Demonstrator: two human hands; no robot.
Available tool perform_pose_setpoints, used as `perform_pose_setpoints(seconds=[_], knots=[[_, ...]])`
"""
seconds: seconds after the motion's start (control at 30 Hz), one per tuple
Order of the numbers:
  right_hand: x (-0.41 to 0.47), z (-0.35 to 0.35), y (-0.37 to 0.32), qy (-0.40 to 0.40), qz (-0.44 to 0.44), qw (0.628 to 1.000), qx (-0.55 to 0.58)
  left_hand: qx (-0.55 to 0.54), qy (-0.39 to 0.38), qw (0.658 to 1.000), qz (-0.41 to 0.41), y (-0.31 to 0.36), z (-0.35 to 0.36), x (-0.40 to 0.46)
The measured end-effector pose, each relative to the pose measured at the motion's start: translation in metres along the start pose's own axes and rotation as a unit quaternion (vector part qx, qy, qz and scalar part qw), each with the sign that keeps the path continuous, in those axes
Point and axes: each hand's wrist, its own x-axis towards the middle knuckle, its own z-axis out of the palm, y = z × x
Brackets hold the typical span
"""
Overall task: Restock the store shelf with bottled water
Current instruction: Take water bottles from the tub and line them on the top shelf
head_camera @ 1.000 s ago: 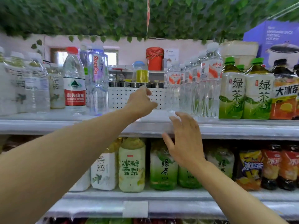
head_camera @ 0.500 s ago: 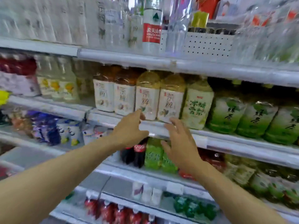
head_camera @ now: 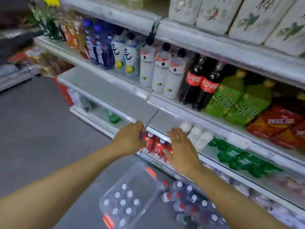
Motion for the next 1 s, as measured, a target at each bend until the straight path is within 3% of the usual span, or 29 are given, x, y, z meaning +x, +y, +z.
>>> perform_pose_setpoints(seconds=[0.37,0.5,1.0], knots=[[-0.026,0.184,0.022,-0.205,-0.023,0.979,0.004,-0.089,-0.028,0.975,-0.200,-0.157,0.140,-0.034],[-0.039,0.257,0.037,-0.234,-0.052,0.971,0.000,-0.095,-0.025,0.960,-0.260,-0.200,0.202,-0.042],[-0.092,0.514,0.096,-0.322,0.000,0.946,0.032,-0.060,-0.067,0.957,-0.276,-0.316,0.420,-0.011]])
